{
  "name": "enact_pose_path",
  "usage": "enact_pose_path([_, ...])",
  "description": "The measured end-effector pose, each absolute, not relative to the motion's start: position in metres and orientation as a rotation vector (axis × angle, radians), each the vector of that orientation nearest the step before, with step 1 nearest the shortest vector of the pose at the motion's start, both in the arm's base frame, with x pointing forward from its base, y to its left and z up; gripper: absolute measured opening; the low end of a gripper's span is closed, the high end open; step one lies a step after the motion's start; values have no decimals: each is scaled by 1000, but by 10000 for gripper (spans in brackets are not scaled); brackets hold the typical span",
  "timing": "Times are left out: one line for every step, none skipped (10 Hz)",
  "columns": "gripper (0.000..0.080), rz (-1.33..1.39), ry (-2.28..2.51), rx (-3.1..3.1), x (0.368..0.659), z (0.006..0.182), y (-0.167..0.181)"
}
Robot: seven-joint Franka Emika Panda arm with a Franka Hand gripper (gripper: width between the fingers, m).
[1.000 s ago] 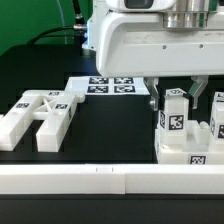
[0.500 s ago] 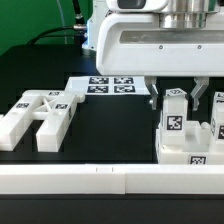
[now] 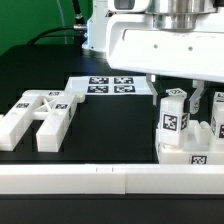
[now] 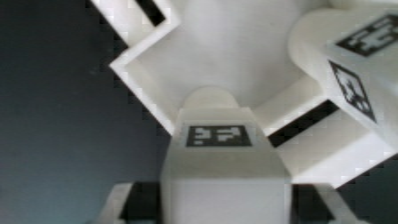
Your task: Assemble chair
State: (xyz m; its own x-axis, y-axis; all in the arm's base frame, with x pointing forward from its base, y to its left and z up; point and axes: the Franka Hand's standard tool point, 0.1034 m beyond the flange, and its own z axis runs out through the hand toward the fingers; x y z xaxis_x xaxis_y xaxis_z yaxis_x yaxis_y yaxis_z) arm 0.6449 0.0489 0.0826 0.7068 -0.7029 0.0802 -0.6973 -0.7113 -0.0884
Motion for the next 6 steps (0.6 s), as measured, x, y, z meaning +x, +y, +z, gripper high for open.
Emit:
enact_pose_path([291, -158, 1287, -2791, 645, 83, 49])
enact_pose_path([291, -155, 1361, -2752, 645, 83, 49])
enact_pose_path([291, -153, 1431, -2713, 645, 83, 49])
enact_pose_path([291, -152, 1479, -2685, 645, 83, 49])
enact_pose_path([291, -154, 1550, -2637, 646, 83, 49])
enact_pose_path([291, -154, 1545, -2641, 646, 82, 50])
